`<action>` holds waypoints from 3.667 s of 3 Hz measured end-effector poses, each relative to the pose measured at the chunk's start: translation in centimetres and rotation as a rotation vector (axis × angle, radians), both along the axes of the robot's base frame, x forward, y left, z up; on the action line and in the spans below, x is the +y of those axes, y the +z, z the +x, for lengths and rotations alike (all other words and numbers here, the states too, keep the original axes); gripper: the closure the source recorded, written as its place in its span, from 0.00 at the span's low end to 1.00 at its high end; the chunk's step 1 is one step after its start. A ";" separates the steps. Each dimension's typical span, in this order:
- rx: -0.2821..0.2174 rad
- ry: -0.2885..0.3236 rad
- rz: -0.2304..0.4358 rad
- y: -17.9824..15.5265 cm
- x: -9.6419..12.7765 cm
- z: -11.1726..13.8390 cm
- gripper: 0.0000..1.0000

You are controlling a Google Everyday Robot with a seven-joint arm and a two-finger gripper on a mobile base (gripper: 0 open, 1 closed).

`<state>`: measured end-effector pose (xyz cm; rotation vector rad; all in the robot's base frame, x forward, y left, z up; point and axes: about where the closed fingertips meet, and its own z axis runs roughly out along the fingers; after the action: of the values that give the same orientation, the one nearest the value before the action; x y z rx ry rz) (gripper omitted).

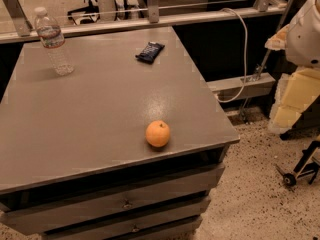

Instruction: Move orange near water bottle

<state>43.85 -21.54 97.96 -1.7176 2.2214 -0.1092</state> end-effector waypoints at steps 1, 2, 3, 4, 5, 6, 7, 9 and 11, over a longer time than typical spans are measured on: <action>0.002 0.002 0.014 -0.2 0.5 0.1 0.00; 0.020 0.022 0.115 -1.8 3.8 0.7 0.00; 0.021 0.046 0.207 -3.1 6.9 1.3 0.00; 0.028 0.061 0.302 -4.9 10.1 1.1 0.00; 0.038 0.083 0.382 -7.0 12.9 1.1 0.00; 0.048 0.089 0.448 -9.1 15.0 1.5 0.00; 0.057 0.096 0.515 -11.1 17.5 2.1 0.00; 0.086 0.085 0.575 -13.7 20.0 2.0 0.34; 0.061 0.062 0.596 -12.8 19.6 2.6 0.80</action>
Offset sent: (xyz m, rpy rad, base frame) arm 0.0134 0.0543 -0.0287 0.1705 0.0460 0.0303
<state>46.44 -1.90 85.19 -1.4574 1.9580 0.5680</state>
